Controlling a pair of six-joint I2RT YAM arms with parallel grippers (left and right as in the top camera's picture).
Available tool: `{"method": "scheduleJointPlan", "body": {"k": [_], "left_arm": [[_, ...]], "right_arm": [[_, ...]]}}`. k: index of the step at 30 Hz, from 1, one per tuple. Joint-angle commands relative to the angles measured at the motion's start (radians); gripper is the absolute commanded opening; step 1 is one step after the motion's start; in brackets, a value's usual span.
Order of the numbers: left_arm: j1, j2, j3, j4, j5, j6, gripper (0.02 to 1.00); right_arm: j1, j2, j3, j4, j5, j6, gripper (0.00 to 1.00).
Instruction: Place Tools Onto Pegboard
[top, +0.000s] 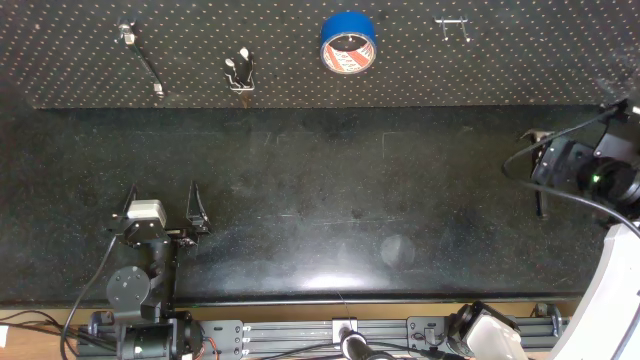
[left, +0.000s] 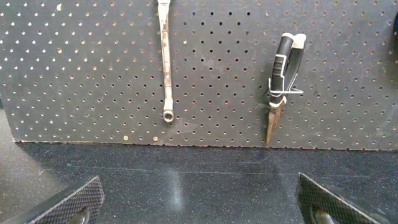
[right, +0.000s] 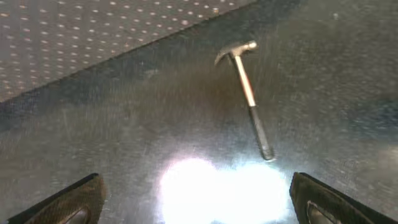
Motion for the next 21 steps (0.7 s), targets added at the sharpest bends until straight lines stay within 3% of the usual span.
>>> {"method": "scheduleJointPlan", "body": {"k": [1,5,7,9,16,21], "left_arm": [[0.005,-0.008,-0.002,-0.007,0.015,0.02,0.996],[0.005,-0.008,-0.002,-0.007,0.015,0.02,0.996],[0.005,-0.008,-0.002,-0.007,0.016,0.02,0.996],[0.005,-0.008,-0.002,-0.007,0.015,0.02,0.996],[0.005,-0.008,-0.002,-0.007,0.015,0.02,0.996],[0.005,-0.008,-0.002,-0.007,0.015,0.02,0.996]], "right_arm": [[-0.005,-0.005,0.009,-0.002,0.16,-0.09,0.967],[-0.005,0.006,0.009,-0.015,0.142,-0.408,0.967],[-0.005,0.061,0.008,-0.015,0.117,-0.492,0.969],[-0.009,0.121,0.008,-0.016,0.117,-0.542,0.976],[-0.159,0.312,-0.035,0.059,0.091,-0.561,0.974],[-0.148,0.429,-0.093,0.092,0.095,-0.657,0.974]]}}
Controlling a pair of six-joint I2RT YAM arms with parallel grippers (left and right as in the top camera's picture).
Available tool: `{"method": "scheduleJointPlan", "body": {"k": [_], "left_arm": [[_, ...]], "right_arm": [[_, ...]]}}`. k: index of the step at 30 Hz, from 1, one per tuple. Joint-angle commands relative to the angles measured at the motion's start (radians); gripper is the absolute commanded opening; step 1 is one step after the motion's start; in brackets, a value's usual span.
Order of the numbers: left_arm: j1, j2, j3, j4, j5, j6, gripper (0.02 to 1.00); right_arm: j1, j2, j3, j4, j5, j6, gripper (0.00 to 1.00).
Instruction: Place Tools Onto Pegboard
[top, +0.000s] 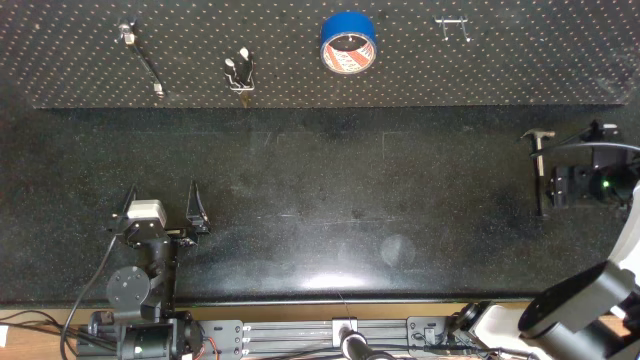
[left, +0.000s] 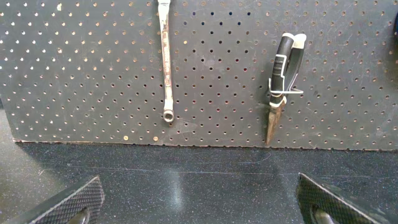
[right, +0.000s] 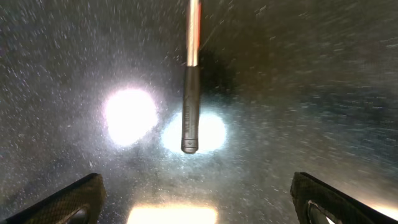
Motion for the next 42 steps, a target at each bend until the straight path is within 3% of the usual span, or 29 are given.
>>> {"method": "scheduleJointPlan", "body": {"k": [1,4,7,12,15,19,25,33,42], "left_arm": [[0.005,-0.008,-0.002,-0.007,0.016,0.02,0.996],[0.005,-0.008,-0.002,-0.007,0.015,0.02,0.996],[0.005,-0.008,-0.002,-0.007,0.015,0.02,0.996],[0.005,-0.008,-0.002,-0.007,0.015,0.02,0.996],[0.005,-0.008,-0.002,-0.007,0.015,0.02,0.998],[0.005,-0.008,-0.002,-0.007,0.015,0.02,0.996],[0.005,-0.008,-0.002,-0.007,0.016,0.02,0.996],[0.005,-0.008,-0.002,-0.007,0.016,0.02,0.996],[0.005,-0.008,-0.002,-0.007,0.015,0.02,0.996]], "right_arm": [[0.014,0.072,-0.028,0.012,0.0,-0.09,0.974],[0.051,0.117,-0.033,0.042,0.054,-0.092,0.974],[0.087,0.151,-0.034,0.078,0.055,-0.037,0.974],[0.113,0.209,-0.034,0.102,0.067,-0.034,0.974],[0.113,0.221,-0.053,0.173,0.12,0.098,0.974],[0.113,0.221,-0.054,0.184,0.125,0.148,0.974],[0.142,0.221,-0.076,0.197,0.123,0.128,0.974],[0.157,0.221,-0.127,0.21,0.127,0.026,0.974],[0.147,0.221,-0.127,0.225,0.171,0.048,0.967]]}}
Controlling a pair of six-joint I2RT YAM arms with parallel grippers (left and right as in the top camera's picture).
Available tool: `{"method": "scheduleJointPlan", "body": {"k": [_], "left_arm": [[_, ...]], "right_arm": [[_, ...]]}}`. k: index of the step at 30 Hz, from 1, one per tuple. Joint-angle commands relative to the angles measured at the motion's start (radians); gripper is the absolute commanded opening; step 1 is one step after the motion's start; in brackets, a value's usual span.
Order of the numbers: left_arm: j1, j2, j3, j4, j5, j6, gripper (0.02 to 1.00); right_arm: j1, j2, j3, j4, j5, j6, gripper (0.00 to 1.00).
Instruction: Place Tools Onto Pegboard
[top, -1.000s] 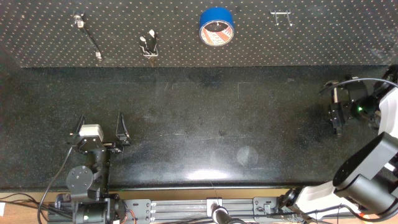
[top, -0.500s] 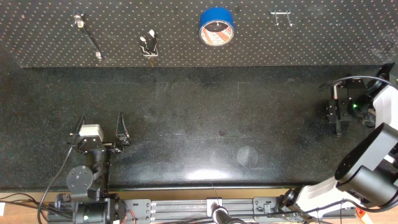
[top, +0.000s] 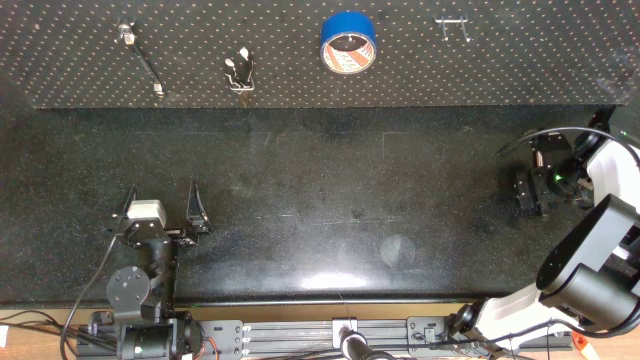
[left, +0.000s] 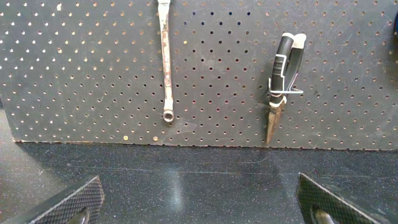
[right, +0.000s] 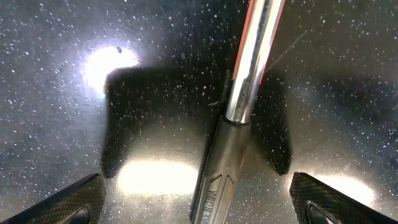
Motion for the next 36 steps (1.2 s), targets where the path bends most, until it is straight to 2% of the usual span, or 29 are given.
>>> {"method": "scheduleJointPlan", "body": {"k": [1,6,36], "left_arm": [[0.005,-0.008,-0.002,-0.007,0.015,0.021,0.996],[0.005,-0.008,-0.002,-0.007,0.016,0.02,0.996],[0.005,-0.008,-0.002,-0.007,0.015,0.02,0.996]], "right_arm": [[-0.007,0.006,-0.009,0.009,0.019,0.01,0.967],[-0.021,0.006,-0.009,0.016,-0.041,0.021,0.967],[-0.036,0.006,-0.01,0.053,-0.073,0.023,0.967]]}}
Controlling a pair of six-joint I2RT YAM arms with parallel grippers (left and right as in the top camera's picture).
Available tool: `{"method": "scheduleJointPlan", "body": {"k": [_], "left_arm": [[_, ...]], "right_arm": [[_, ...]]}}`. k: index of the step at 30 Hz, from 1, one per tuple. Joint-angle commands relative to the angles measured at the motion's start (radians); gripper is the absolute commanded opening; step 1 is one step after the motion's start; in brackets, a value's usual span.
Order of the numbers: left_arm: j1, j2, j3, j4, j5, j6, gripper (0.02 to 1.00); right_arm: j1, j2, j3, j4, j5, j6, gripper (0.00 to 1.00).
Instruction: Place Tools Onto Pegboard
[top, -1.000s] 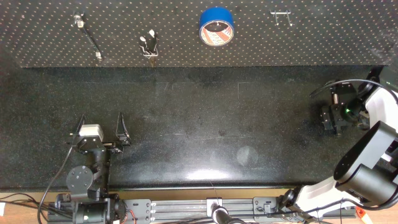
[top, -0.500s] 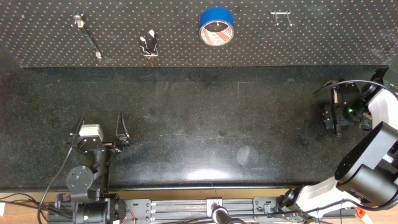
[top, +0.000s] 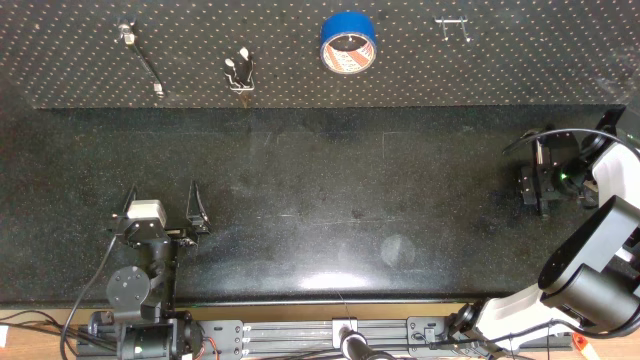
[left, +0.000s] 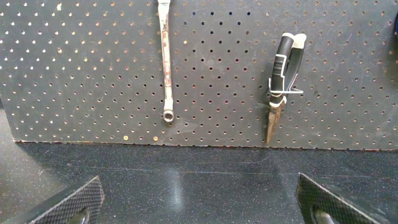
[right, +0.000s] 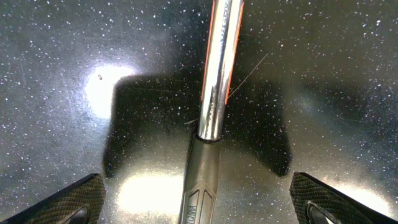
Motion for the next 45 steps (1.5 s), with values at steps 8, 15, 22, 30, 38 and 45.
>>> {"method": "scheduleJointPlan", "body": {"k": [8,15,22,30,38,45], "left_arm": [[0.005,-0.008,-0.002,-0.007,0.015,0.02,0.996],[0.005,-0.008,-0.002,-0.007,0.015,0.02,0.996],[0.005,-0.008,-0.002,-0.007,0.015,0.02,0.996],[0.005,-0.008,-0.002,-0.007,0.015,0.02,0.996],[0.005,-0.008,-0.002,-0.007,0.015,0.02,0.996],[0.005,-0.008,-0.002,-0.007,0.015,0.02,0.998]], "right_arm": [[-0.006,0.006,-0.014,-0.001,-0.008,0.014,0.79],[-0.006,0.009,-0.014,-0.007,-0.008,0.014,0.766],[-0.006,0.035,-0.014,-0.002,-0.008,0.014,0.766],[-0.006,0.039,-0.014,0.002,-0.008,0.014,0.481],[-0.006,0.039,-0.014,0.001,-0.005,-0.009,0.336],[-0.006,0.039,-0.014,0.0,-0.005,-0.009,0.294]]}}
